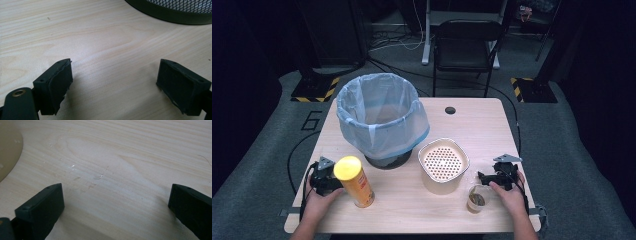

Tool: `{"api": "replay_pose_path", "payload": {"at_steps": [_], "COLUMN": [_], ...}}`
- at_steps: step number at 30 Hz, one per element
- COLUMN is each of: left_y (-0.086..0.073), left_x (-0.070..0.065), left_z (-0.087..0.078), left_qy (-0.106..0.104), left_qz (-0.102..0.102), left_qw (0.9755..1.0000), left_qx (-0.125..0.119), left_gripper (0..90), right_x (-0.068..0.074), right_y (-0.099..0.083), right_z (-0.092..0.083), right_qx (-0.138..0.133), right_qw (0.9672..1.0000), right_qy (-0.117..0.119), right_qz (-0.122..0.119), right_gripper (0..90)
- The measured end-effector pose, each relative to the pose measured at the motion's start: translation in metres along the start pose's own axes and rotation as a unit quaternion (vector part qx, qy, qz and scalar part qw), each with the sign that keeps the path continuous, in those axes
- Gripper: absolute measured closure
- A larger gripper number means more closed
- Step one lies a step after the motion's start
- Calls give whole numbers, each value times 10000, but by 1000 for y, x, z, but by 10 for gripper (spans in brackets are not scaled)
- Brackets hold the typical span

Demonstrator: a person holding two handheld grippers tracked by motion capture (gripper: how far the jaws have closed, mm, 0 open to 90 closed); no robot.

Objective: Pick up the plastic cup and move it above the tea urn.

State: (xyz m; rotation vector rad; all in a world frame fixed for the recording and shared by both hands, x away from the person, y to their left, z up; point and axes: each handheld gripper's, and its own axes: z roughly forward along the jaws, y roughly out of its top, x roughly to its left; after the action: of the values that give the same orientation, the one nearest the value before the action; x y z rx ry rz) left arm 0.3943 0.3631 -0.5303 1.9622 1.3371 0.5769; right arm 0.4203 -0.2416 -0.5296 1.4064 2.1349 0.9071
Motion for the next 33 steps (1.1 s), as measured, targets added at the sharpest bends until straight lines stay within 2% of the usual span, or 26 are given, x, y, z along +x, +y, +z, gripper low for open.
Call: {"api": "replay_pose_path", "payload": {"at_steps": [4, 24, 28, 31, 32, 33], "left_y": [-1, -1, -1, -1, -1, -1], "left_x": [-1, -1, -1, -2, -2, -2], "left_z": [-2, -1, -1, -1, -1, -1], "left_qy": [10, -29, -29, -19, -18, -18], "left_qz": [-36, 3, 3, -6, -5, -5], "left_qw": [10000, 10000, 10000, 10000, 10000, 10000], "left_qx": [52, 50, 48, 49, 50, 50], "left_gripper": [128, 104, 104, 104, 105, 104], "right_x": [0, 0, -1, -2, -2, -2], "right_y": [-1, -2, -3, -4, -5, -5], "right_z": [-2, -2, -4, -6, -7, -7], "right_qx": [12, 4, -21, -94, -153, -153], "right_qw": [10000, 10000, 10000, 9999, 9999, 9999], "right_qy": [39, 47, 64, 40, 19, 19], "right_qz": [-56, -46, -58, -22, 10, 10], "right_gripper": [0, 7, 34, 90, 162, 162]}}
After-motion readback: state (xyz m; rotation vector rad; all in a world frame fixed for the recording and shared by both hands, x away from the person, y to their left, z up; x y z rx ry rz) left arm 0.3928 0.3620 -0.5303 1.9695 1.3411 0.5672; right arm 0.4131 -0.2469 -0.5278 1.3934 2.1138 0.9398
